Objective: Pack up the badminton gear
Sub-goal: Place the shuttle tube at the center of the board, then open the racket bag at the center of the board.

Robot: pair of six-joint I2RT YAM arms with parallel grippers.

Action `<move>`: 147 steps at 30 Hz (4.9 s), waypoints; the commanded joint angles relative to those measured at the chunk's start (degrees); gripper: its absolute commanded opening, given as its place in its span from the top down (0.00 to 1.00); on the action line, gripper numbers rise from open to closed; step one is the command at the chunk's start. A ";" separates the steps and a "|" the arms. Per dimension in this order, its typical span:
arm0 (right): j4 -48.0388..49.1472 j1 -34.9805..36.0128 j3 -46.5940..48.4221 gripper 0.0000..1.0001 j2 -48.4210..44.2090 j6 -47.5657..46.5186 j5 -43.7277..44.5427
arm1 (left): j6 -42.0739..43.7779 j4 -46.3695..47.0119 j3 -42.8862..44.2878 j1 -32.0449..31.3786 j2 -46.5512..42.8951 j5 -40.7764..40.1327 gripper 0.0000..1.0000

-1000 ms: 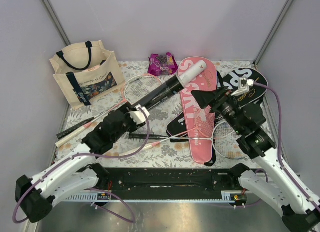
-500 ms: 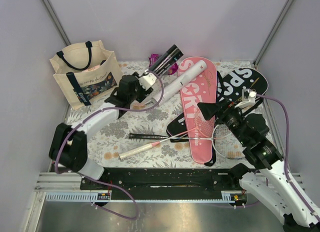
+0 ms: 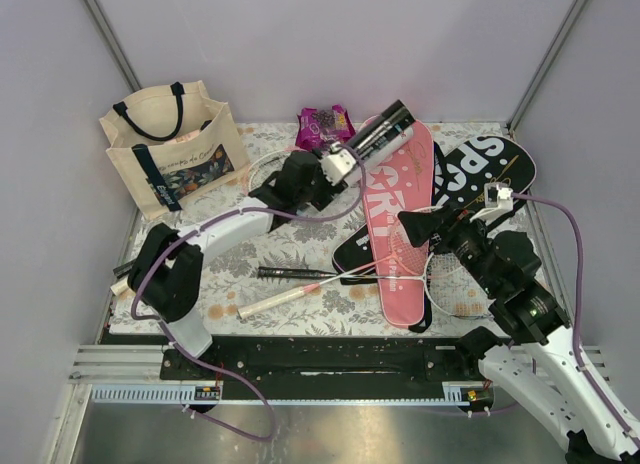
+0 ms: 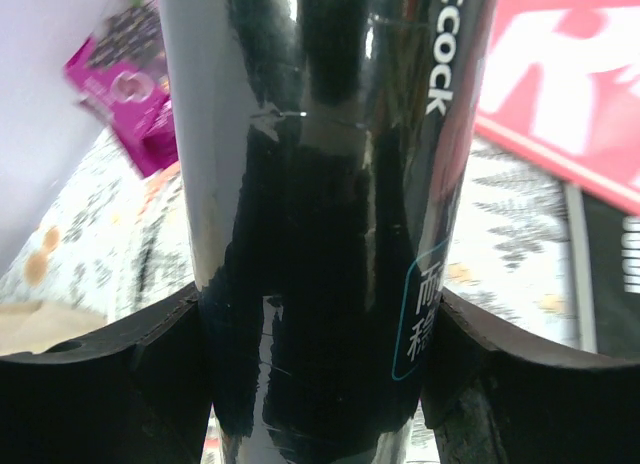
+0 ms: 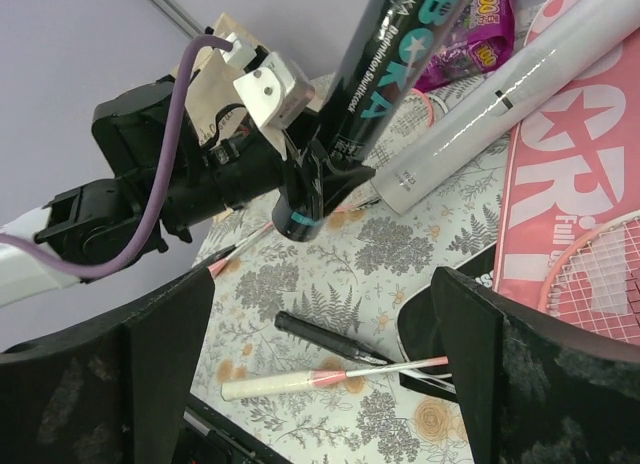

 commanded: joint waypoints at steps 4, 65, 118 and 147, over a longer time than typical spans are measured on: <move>-1.54 0.44 3.40 0.00 2.57 -2.94 0.58 | -5.35 5.11 4.99 -7.24 5.01 -2.49 0.44; -24.82 -37.53 66.93 0.15 101.78 -23.42 -32.20 | -36.29 -21.70 -22.87 -4.96 -42.18 -5.83 0.08; 11.55 -39.46 46.04 1.00 69.11 -13.49 -22.71 | -38.05 -7.46 -9.42 -3.73 0.72 -3.90 0.36; 9.63 -32.96 58.00 1.00 59.36 3.99 -23.68 | -31.12 -18.10 -2.38 -3.82 -23.08 -10.13 0.16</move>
